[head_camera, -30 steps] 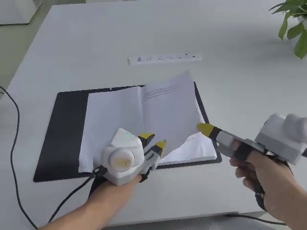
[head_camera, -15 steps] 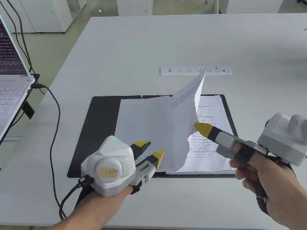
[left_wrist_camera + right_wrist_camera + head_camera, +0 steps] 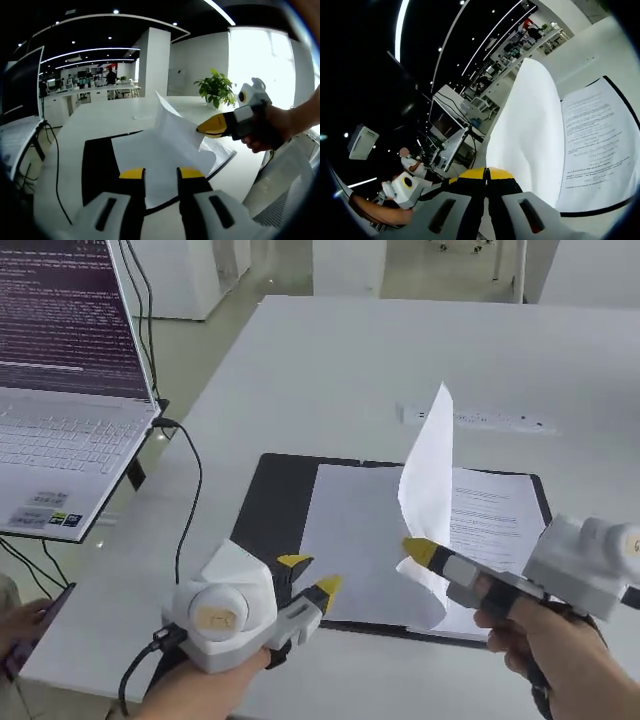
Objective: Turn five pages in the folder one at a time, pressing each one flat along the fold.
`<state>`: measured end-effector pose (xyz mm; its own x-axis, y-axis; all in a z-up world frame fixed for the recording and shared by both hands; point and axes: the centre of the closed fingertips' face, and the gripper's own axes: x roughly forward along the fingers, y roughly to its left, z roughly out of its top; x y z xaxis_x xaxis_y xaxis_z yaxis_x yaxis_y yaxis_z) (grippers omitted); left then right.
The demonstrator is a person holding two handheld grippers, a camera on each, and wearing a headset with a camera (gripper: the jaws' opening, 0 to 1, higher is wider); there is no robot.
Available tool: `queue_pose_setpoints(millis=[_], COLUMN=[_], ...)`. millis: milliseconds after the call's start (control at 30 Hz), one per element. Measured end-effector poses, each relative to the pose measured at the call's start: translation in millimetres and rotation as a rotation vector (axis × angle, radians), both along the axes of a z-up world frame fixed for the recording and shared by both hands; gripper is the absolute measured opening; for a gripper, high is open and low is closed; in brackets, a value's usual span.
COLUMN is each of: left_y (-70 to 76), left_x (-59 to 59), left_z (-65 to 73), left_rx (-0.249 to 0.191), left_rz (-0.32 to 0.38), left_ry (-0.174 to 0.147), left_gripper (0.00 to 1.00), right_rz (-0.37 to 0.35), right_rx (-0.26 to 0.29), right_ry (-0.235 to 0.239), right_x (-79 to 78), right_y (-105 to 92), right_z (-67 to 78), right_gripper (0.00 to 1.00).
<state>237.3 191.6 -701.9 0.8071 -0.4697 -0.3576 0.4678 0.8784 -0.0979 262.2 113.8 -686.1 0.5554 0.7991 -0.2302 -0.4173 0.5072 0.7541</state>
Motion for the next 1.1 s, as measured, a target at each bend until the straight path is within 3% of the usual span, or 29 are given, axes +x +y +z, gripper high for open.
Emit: queue_pose_setpoints(millis=[167, 500, 733, 1100], left_y=[14.1, 44.8, 55.1, 63.7], left_x=[-2.1, -5.6, -7.7, -12.8], left_z=[4.8, -1.7, -12.0, -28.1], left_rx=[0.005, 0.015, 0.02, 0.016], left_rz=[0.012, 0.064, 0.078, 0.092], left_ry=[-0.008, 0.017, 0.046, 0.097], left_gripper=[0.24, 0.24, 0.24, 0.25], right_rz=[0.022, 0.1, 0.146, 0.2], right_rx=[-0.008, -0.081, -0.152, -0.21], right_ry=[0.025, 0.068, 0.113, 0.159], right_x=[2.1, 2.2, -1.2, -8.7], right_y=[21.6, 61.5, 81.5, 99.3], right_z=[-11.3, -43.7, -78.6, -112.8], right_gripper=[0.0, 0.0, 0.0, 0.0])
